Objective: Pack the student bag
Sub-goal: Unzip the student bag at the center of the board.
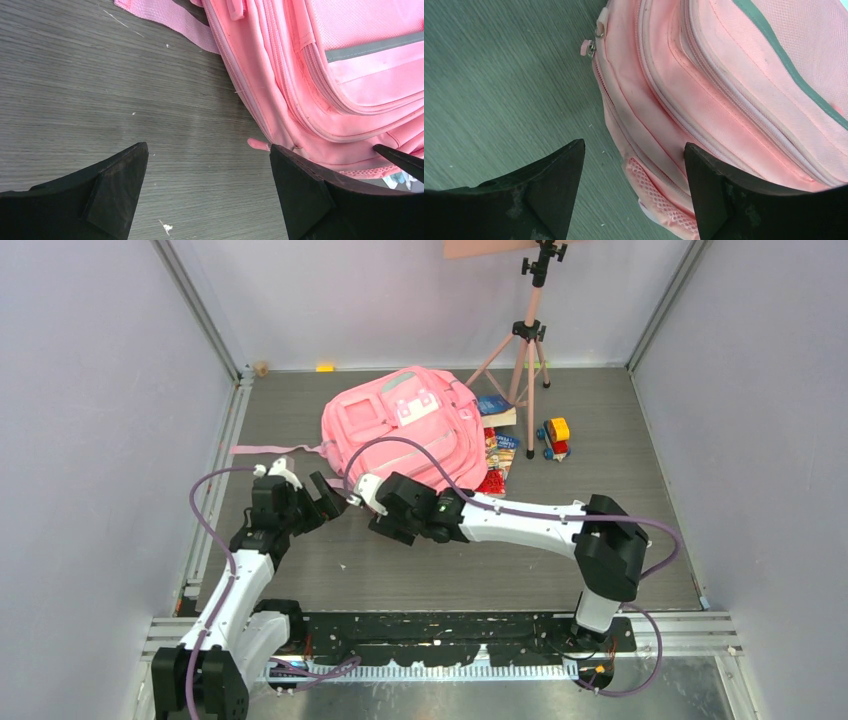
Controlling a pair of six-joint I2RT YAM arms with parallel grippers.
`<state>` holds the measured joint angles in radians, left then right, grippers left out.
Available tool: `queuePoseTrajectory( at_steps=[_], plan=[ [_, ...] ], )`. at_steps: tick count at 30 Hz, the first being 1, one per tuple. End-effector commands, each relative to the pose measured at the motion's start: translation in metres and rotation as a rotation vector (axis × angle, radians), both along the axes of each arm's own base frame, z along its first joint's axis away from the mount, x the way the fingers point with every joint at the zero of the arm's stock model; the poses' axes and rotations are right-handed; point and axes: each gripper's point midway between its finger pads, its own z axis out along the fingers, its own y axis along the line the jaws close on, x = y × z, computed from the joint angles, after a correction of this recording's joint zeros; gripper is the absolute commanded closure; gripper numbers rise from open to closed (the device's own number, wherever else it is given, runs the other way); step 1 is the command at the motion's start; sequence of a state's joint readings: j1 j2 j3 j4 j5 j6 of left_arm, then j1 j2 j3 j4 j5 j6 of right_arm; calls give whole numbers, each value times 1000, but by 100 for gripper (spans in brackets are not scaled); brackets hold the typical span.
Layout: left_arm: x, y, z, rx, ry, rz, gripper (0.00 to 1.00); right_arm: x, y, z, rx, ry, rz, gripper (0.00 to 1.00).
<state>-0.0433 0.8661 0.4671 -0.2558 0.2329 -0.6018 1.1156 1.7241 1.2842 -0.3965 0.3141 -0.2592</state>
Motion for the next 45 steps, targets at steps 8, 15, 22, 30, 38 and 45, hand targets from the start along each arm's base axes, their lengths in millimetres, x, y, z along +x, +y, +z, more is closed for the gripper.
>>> queuePoseTrajectory(
  at_steps=[8, 15, 22, 30, 38, 45],
  plan=[
    [-6, -15, 10, -7, -50, -132, 8, 34, -20, 13, -42, -230, -128, 88],
    [-20, -55, 21, -58, -112, -312, 10, 25, -40, 44, 145, -176, -142, 99],
    [-45, -111, 32, -65, -176, -543, 14, 25, -74, 89, 427, -48, -233, 99],
    [-49, -148, 69, -156, -309, -569, 35, 20, -88, 120, 538, -46, -290, 99],
    [-49, -166, 80, -162, -352, -568, 38, 22, -85, 116, 560, -20, -325, 99],
    [-49, -177, 67, -139, -312, -583, 49, 20, -82, 119, 584, -11, -310, 99]
  ],
)
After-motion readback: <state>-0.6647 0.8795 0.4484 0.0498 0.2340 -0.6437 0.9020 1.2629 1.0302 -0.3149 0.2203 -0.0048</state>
